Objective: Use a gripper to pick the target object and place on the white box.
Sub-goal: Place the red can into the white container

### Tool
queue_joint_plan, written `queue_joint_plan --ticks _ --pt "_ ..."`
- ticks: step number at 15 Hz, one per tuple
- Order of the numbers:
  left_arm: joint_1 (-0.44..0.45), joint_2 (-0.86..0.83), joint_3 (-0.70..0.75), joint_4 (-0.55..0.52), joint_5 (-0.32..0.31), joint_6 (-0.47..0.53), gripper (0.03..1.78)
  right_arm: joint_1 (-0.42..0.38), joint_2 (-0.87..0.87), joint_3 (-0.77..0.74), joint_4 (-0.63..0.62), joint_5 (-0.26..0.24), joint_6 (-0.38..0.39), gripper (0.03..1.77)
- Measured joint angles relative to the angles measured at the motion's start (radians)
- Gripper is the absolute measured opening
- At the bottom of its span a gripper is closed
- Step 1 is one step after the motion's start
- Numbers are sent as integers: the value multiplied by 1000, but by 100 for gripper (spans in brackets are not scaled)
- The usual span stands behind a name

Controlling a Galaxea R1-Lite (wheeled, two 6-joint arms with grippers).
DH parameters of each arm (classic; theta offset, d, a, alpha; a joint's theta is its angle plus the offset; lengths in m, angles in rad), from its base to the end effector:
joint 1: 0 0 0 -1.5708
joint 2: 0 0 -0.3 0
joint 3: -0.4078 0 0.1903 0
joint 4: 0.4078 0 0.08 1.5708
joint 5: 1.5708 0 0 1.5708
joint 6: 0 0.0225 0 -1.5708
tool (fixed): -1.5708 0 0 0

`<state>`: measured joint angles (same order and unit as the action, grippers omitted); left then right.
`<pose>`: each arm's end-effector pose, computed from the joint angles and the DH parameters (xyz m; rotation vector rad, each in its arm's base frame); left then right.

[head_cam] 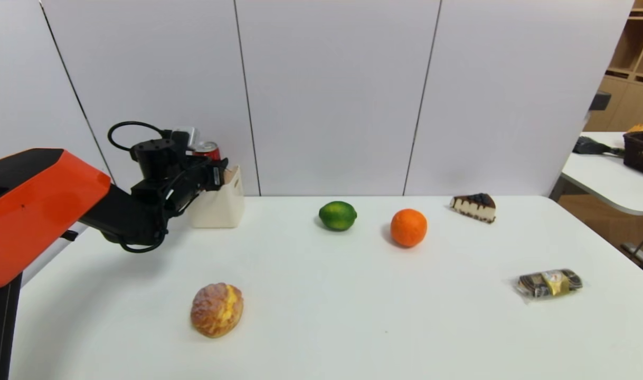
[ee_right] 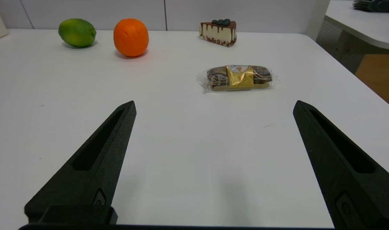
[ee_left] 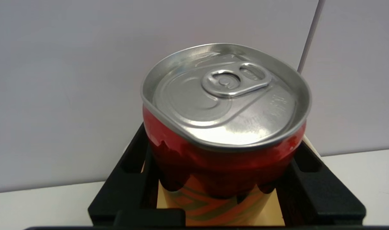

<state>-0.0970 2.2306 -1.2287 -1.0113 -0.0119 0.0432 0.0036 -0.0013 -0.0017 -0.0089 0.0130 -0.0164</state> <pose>0.4420 -0.0433 0.1315 0.0428 -0.0117 -0.1087 -0.0230 0.0002 0.0768 -0.0165 -0.0120 0.0165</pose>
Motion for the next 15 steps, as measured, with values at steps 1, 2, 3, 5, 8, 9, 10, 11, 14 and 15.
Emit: queue_joint_plan --ticks 1,2,3,5,8,9,10,11,14,15 --pt "0 1 0 0 -5 -1 98 0 0 0 0 0 0 170" --pt "1 2 -1 0 -10 -1 98 0 0 0 0 0 0 170" --pt "1 3 -3 0 -11 -1 98 0 0 0 0 0 0 170" --pt "1 7 -5 0 -11 -2 98 1 0 0 0 0 0 170" --pt "2 9 -11 -1 -11 -2 98 0 0 0 0 0 0 170" --pt "4 10 -13 -1 -11 -2 98 0 0 0 0 0 0 170" --pt "6 10 -14 -1 -11 -2 98 0 0 0 0 0 0 170" --pt "7 10 -15 -2 -11 -2 98 0 0 0 0 0 0 170" --pt "8 9 -15 -7 -10 -4 116 0 0 0 0 0 0 170" --pt "9 9 -15 -6 -11 -3 122 1 0 0 0 0 0 170"
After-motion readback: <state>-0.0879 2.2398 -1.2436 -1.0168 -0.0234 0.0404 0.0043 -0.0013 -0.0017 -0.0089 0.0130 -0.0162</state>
